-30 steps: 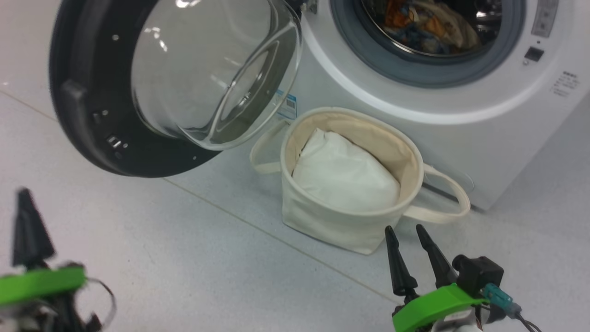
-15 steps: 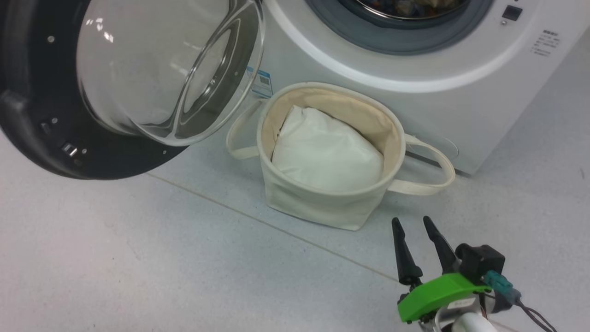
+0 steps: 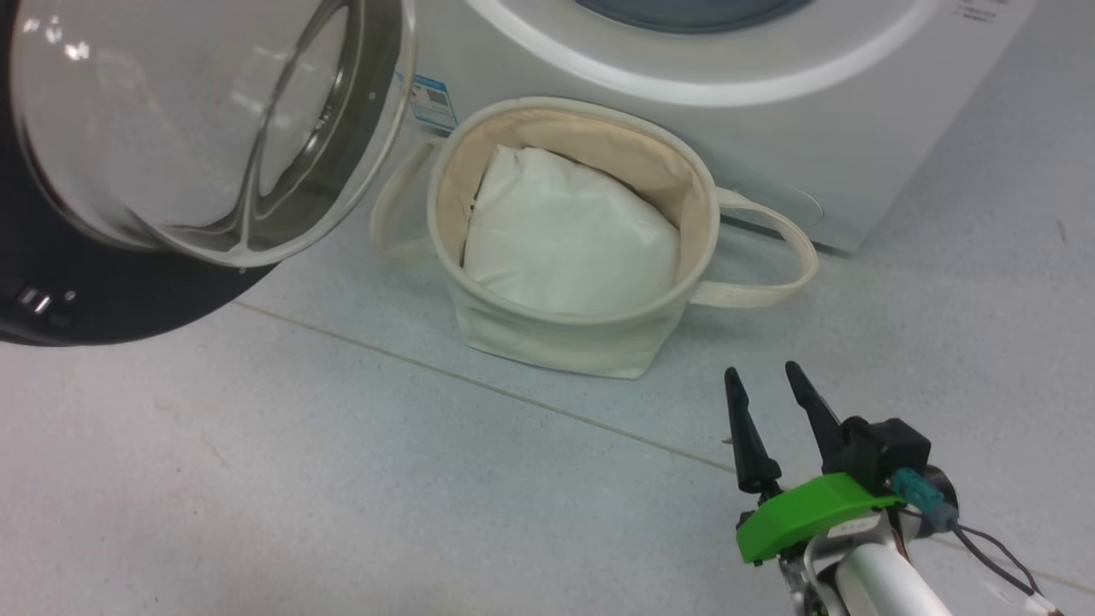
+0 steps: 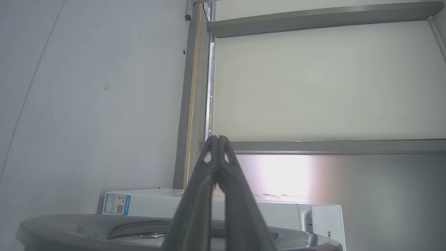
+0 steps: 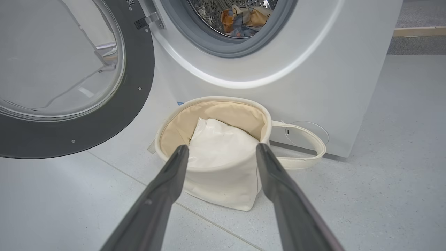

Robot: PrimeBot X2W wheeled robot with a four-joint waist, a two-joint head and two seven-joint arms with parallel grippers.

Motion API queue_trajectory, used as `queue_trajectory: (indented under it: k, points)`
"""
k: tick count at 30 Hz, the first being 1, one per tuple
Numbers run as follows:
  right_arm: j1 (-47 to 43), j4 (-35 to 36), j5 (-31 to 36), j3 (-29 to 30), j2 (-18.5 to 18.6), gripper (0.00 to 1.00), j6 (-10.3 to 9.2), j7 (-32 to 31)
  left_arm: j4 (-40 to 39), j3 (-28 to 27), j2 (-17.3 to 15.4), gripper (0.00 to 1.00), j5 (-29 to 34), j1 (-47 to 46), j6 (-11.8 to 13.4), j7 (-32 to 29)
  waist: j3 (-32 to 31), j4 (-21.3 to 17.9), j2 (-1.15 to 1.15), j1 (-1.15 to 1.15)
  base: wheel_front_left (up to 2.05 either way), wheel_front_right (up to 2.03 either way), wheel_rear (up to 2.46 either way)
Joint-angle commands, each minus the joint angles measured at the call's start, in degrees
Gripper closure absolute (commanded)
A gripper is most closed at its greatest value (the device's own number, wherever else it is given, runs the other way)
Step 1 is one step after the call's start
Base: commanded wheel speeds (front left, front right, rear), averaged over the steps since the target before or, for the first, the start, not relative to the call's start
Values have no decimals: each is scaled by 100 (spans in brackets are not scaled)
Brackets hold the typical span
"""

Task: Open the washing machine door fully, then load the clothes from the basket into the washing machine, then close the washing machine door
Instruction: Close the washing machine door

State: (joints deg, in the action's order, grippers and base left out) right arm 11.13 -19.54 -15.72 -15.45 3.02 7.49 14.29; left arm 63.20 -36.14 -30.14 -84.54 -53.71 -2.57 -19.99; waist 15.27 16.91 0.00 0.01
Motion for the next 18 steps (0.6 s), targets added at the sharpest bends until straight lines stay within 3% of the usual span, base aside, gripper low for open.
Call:
queue_trajectory:
  k: [1, 9, 18]
  points:
    - [147, 172, 78, -94, -14, 0, 0, 71, -57, -34, -484, 100, 43, -160, -100, 20, 77, -79, 0, -1, 0, 0, 0]
    - [212, 207, 147, -70, -14, 0, 0, 71, 322, 56, -443, 100, 17, -339, -386, -317, 282, -194, 0, -1, 0, 0, 0]
    - [229, 227, 86, -18, -14, 0, 0, 71, 435, 297, -327, 100, 69, -475, -467, -968, 325, -208, 0, -1, 0, 0, 0]
